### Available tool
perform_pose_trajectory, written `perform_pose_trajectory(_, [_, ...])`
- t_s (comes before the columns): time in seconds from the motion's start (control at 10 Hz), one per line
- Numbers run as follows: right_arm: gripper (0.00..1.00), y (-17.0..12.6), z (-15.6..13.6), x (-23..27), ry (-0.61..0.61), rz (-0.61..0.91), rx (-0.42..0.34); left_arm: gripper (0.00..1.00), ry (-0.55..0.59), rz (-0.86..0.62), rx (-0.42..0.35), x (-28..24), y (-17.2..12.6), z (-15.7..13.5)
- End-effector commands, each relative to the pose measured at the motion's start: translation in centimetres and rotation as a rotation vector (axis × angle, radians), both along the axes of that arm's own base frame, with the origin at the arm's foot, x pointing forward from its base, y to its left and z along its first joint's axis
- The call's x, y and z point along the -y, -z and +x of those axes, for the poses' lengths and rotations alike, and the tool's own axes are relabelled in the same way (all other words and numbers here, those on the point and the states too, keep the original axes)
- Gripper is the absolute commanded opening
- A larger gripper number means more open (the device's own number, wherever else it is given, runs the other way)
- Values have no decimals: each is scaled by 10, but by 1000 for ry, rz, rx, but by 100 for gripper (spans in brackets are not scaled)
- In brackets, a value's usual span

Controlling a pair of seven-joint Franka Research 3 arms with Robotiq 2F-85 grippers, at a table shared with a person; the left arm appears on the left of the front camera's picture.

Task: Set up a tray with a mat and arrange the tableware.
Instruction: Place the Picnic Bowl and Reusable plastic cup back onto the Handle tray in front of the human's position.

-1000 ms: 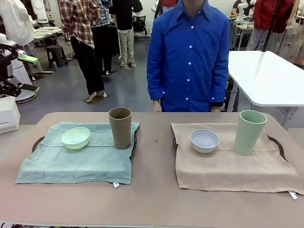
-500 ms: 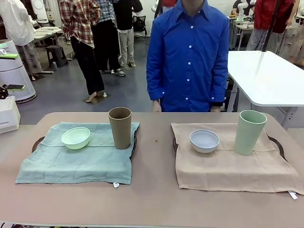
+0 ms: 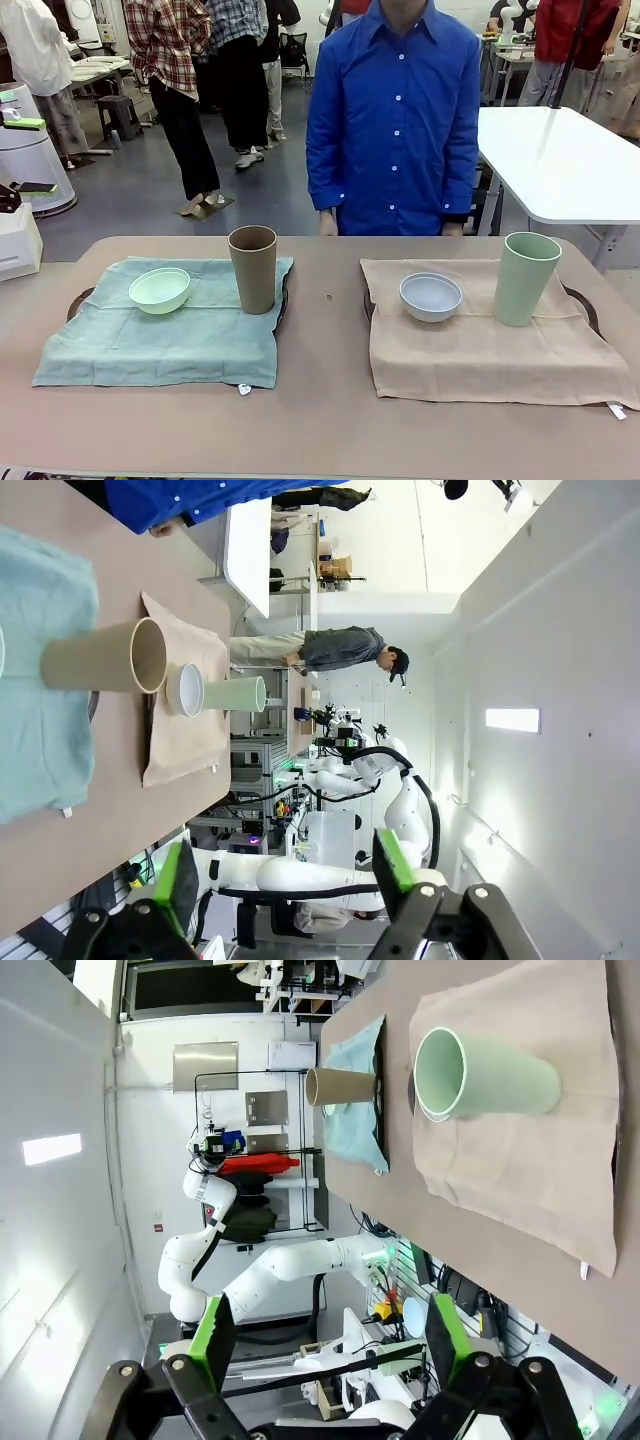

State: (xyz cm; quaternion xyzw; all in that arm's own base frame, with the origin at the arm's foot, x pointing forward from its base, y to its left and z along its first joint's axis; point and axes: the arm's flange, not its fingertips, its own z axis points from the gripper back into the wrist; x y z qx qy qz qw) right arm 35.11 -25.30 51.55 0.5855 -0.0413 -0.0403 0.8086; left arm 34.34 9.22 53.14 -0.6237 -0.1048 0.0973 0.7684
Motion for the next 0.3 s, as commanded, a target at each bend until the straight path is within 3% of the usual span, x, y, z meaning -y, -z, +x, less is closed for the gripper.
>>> perform_pose_trajectory(0.0, [100,-4,1,-1,3,5,21,93,5,-19,11,-4,-3,1])
perform_pose_trajectory(0.2, [100,-4,1,-1,3,5,21,93,5,-19,11,-4,-3,1])
